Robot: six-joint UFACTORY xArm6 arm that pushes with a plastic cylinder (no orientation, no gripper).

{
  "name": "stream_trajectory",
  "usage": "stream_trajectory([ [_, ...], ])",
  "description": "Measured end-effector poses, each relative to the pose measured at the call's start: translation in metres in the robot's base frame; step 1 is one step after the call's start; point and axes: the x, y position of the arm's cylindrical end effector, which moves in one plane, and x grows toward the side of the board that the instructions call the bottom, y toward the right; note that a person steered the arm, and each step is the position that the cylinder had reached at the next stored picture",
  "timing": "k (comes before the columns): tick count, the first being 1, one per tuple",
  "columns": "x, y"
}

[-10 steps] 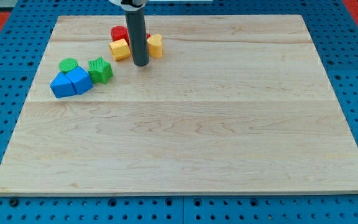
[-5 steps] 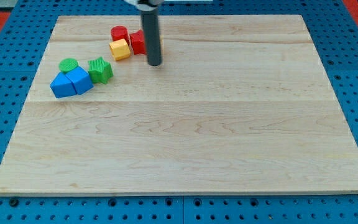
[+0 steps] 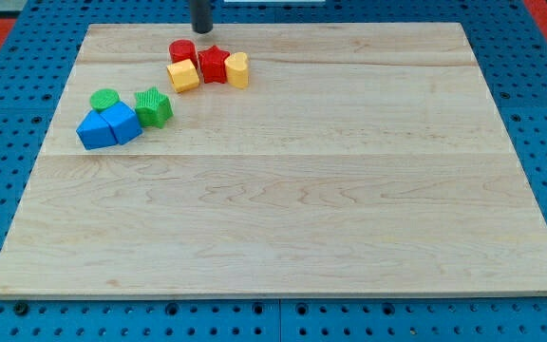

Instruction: Move the yellow heart diagonal to the bottom right of the red star

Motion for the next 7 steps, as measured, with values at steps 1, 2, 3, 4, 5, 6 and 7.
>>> stream_trajectory([
  [1,0.023,0.002],
  [2,0.044,0.005],
  [3,0.067,0.038],
  [4,0.104,0.079],
  [5,0.131,0.131],
  [6,0.174,0.137],
  [7,0.199,0.157],
])
